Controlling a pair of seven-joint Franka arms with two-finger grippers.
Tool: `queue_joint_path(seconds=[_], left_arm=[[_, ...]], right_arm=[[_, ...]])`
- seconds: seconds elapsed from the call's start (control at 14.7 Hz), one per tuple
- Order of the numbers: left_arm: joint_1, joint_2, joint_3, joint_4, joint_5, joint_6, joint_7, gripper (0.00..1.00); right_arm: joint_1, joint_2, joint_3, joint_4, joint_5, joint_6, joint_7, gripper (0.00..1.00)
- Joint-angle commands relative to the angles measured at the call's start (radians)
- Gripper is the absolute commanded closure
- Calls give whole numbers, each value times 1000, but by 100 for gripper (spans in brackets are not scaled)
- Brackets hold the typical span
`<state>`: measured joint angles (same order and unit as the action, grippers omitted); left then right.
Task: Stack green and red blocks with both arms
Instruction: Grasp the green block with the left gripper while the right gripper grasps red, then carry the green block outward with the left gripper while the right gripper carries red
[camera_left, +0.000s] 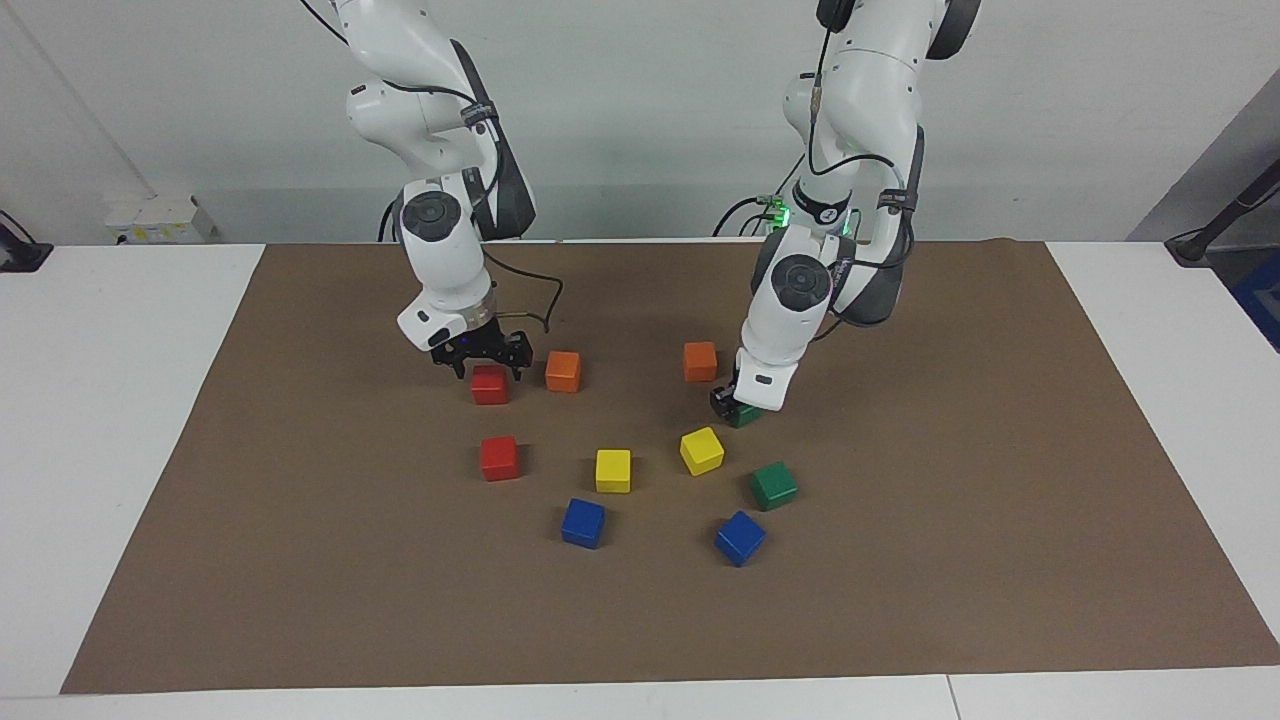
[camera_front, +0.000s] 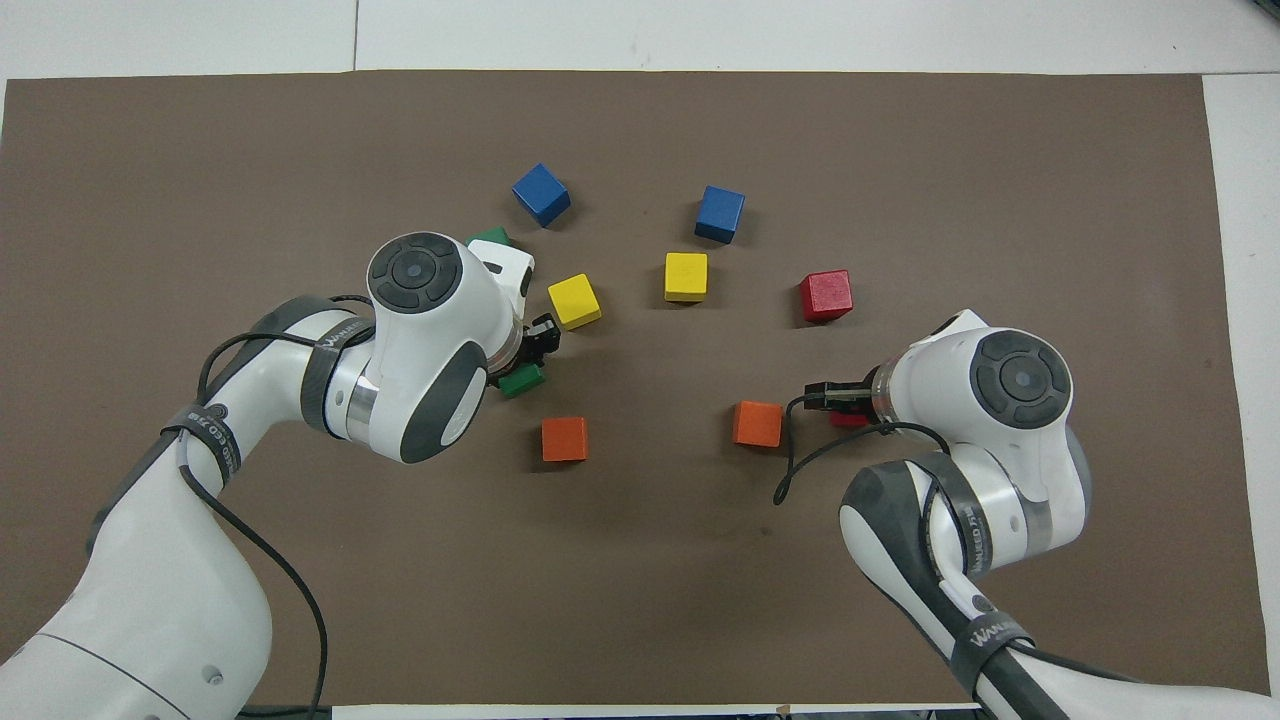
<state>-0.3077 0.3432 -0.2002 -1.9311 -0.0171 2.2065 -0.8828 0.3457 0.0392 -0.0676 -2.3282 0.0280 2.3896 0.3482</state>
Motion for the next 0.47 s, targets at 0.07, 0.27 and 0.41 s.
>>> queue_joint_path(seconds=[0.07,0.27,0.41], left_arm=[[22,-21,18,15,61,-51,40,100],[99,-41,18,76,72,-197,285,100],[175,-76,15,67,72,-211,404,100]], right_arm=[[-13,-15,3,-37,1,45,-14,0],[-24,-15,3,-40,1,45,-27,0],[-40,-12,3,-42,1,45,-38,0]])
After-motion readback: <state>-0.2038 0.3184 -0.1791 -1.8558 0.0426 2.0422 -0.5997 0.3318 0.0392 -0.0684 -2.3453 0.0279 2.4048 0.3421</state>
